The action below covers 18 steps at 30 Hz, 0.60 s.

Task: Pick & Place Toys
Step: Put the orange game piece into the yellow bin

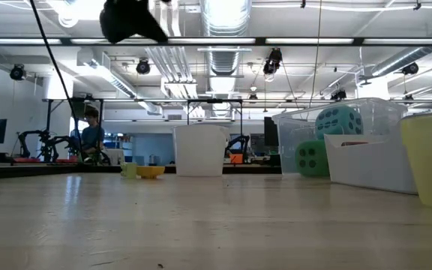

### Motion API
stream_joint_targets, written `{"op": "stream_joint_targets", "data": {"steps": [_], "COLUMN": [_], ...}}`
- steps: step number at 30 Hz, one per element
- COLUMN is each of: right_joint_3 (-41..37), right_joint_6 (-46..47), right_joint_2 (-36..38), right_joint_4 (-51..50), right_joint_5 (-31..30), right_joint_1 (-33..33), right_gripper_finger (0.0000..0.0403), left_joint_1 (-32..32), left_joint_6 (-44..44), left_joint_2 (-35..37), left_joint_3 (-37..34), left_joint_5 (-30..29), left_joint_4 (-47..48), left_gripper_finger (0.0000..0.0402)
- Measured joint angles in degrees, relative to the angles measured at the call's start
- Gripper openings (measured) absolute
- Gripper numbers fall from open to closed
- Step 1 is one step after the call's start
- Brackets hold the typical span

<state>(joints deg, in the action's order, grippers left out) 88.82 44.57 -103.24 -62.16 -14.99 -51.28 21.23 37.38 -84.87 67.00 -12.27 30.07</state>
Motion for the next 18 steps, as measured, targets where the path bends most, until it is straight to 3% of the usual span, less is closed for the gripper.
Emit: {"op": "stream_joint_targets", "data": {"steps": [10, 18], "right_joint_3": [-2.3, -10.1], "right_joint_6": [12.1, 15.3], "right_joint_2": [0.0, 0.0], "right_joint_4": [-1.2, 13.6], "right_joint_5": [12.8, 17.1], "right_joint_1": [-1.1, -2.6], "right_gripper_finger": [0.0127, 0.0127], "left_joint_1": [-2.4, -4.5], "left_joint_6": [6.1, 7.5], "left_joint_2": [0.3, 0.3], "left_joint_3": [-0.7, -0.8], "left_joint_5": [-1.7, -1.7], "left_joint_4": [9.6, 15.5], "left_gripper_finger": [0.0265, 0.0265]}}
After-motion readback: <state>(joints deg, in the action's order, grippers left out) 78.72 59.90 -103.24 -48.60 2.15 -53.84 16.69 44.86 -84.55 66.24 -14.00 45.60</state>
